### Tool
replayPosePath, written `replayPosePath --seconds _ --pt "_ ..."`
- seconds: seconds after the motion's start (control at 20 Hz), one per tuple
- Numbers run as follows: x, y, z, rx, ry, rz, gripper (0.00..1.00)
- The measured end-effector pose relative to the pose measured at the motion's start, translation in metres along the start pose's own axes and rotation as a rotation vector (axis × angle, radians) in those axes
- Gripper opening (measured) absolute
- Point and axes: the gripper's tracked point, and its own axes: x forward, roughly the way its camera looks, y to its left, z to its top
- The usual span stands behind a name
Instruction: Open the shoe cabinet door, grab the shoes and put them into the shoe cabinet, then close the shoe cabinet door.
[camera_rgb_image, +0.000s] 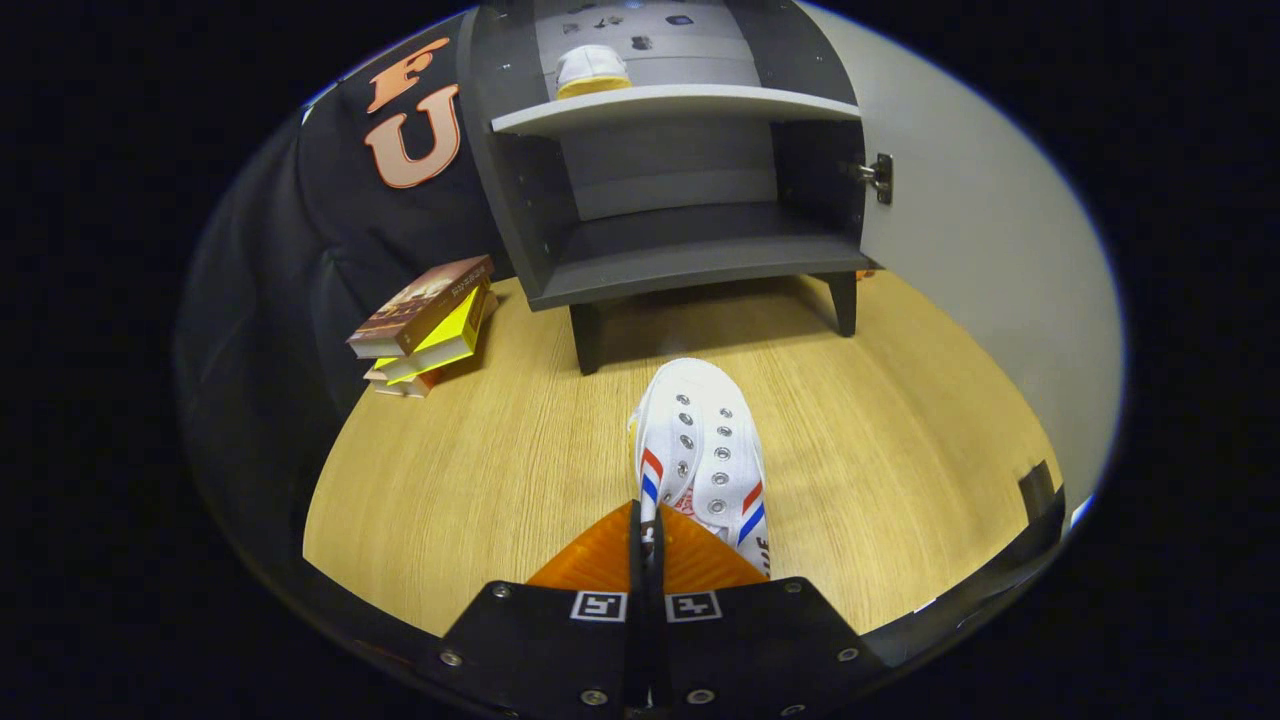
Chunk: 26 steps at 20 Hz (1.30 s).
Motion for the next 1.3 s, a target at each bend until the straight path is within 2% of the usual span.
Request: replayPosePath --seconds 0.4,0.6,1.0,1.3 --pt "-0.053 -0.018 0.095 0.066 -0.129 0.017 0.00" --pt "-0.068 -0.030 0.123 -0.004 -0.167 -0.029 0.00" --pt "-0.115 -0.027 0.201 -0.086 -0.257 -0.035 0.00" --pt "-0.129 -0.028 0.263 -0.151 -0.310 -0.046 0.00"
